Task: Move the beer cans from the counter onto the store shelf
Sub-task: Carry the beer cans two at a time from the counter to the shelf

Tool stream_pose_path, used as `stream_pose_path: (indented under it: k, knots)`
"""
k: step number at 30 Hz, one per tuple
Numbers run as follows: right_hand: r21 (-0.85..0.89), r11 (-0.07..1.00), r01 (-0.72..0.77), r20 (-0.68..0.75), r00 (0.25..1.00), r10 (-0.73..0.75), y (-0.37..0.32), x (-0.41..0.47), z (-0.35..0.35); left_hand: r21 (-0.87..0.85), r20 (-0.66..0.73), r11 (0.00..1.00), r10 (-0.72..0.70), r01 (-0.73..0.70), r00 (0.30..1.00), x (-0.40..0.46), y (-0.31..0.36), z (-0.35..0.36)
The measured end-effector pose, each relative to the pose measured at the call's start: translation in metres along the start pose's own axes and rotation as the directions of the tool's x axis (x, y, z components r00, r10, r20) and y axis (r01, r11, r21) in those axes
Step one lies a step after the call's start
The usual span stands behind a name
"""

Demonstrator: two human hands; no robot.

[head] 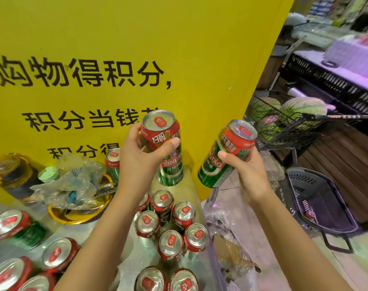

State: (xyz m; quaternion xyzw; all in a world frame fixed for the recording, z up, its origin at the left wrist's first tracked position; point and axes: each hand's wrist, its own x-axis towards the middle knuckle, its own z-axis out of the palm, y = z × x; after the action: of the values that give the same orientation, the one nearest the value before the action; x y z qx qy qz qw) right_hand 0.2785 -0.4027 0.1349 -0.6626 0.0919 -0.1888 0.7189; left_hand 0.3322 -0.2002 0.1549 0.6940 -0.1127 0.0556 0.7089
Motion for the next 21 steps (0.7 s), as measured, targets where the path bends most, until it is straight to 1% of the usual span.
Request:
stream_pose_path:
  k: [2,4,7,9,12,15,18,21]
  knots:
    - [0.049,0.998,0.042,0.042,0.998,-0.044,-0.021,-0.019,-0.001,-0.054,0.028,0.999,0.005,-0.003,1.0,-0.017,0.018,-0.007]
    - [0.083,0.995,0.056,0.091,0.994,-0.063,-0.037,-0.042,-0.002,-0.089,0.027,0.996,0.016,-0.014,0.999,-0.038,0.035,-0.014]
    - [0.12,0.992,0.031,0.15,0.987,-0.049,-0.058,-0.081,0.0,-0.13,-0.008,0.991,0.025,-0.026,1.0,-0.076,0.059,-0.025]
    - [0.161,0.987,-0.023,0.175,0.984,-0.006,-0.066,-0.109,0.002,-0.14,-0.032,0.99,0.027,-0.032,0.999,-0.105,0.073,-0.033]
    - [0.223,0.97,-0.097,0.2,0.978,0.052,-0.07,-0.154,0.003,-0.167,-0.088,0.985,0.029,-0.044,0.996,-0.155,0.088,-0.049]
    - [0.255,0.958,-0.133,0.241,0.968,0.071,-0.072,-0.203,0.009,-0.159,-0.167,0.987,0.01,-0.037,0.986,-0.208,0.099,-0.069]
    - [0.258,0.953,-0.158,0.306,0.949,0.074,-0.068,-0.253,0.017,-0.132,-0.235,0.991,0.004,-0.036,0.972,-0.261,0.106,-0.096]
    - [0.219,0.956,-0.196,0.392,0.915,0.098,-0.062,-0.3,0.034,-0.091,-0.31,0.996,-0.005,-0.024,0.951,-0.316,0.113,-0.126]
